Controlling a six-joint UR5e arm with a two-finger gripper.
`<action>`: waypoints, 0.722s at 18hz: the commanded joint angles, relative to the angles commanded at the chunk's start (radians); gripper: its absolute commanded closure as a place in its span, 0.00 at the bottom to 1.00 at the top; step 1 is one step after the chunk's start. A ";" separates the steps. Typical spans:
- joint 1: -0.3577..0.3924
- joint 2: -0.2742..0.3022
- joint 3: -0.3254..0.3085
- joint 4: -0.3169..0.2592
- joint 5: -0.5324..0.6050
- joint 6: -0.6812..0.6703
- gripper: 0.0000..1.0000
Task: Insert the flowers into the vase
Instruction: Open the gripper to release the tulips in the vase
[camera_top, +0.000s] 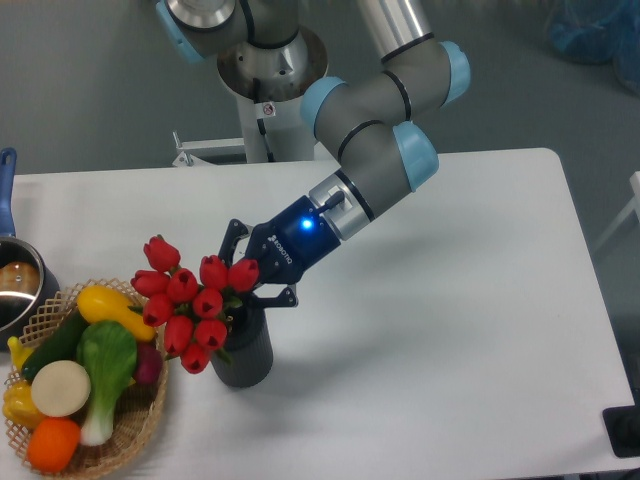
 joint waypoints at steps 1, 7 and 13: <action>0.000 0.002 0.001 -0.002 0.002 0.000 0.56; 0.012 0.012 0.000 -0.003 0.101 -0.005 0.28; 0.034 0.032 0.000 -0.005 0.195 -0.006 0.00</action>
